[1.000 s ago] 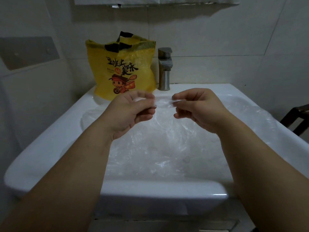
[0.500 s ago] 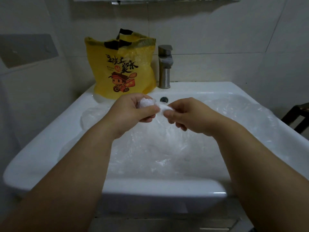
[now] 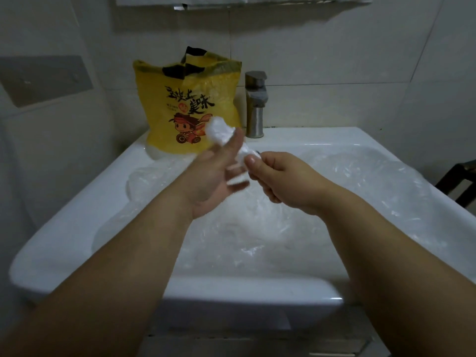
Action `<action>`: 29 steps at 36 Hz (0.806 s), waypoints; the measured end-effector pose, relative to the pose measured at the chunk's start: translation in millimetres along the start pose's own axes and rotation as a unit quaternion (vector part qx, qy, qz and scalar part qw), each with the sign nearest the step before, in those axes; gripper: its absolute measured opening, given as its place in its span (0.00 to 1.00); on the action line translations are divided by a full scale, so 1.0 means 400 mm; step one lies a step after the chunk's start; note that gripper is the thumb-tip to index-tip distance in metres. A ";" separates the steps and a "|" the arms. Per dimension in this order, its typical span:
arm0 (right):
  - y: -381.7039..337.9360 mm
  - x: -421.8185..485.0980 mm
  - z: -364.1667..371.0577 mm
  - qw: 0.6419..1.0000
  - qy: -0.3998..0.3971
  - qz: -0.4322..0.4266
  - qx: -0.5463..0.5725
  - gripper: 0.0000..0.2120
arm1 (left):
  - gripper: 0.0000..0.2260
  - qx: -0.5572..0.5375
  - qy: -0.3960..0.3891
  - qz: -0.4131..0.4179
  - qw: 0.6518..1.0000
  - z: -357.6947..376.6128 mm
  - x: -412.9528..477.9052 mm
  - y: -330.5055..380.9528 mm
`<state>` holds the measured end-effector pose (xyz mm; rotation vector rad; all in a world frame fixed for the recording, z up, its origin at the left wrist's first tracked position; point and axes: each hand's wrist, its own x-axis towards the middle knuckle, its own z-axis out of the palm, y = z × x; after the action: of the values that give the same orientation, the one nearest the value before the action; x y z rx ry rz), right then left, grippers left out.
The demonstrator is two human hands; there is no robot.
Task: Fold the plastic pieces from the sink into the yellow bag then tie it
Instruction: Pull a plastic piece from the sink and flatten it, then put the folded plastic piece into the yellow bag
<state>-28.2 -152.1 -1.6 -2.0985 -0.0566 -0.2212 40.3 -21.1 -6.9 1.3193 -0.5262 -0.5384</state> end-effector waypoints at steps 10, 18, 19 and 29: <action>-0.012 -0.012 0.014 0.997 -0.065 0.004 0.051 0.18 | 0.21 0.045 0.016 -0.019 0.999 0.024 -0.002 0.003; -0.006 0.005 -0.023 0.994 -0.065 0.057 0.073 0.15 | 0.10 0.062 0.171 0.043 0.982 -0.007 0.003 0.023; -0.012 0.011 -0.033 0.992 -0.060 0.056 0.092 0.14 | 0.08 0.048 0.190 0.053 0.979 -0.013 0.008 0.032; -0.082 0.118 -0.097 0.982 -0.007 0.030 0.187 0.13 | 0.07 0.026 0.162 0.104 0.981 -0.076 0.045 0.155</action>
<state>8.8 -170.9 54.1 -1.7243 -0.0397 -0.1454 77.6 0.3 49.7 1.3497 -0.4037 -0.1330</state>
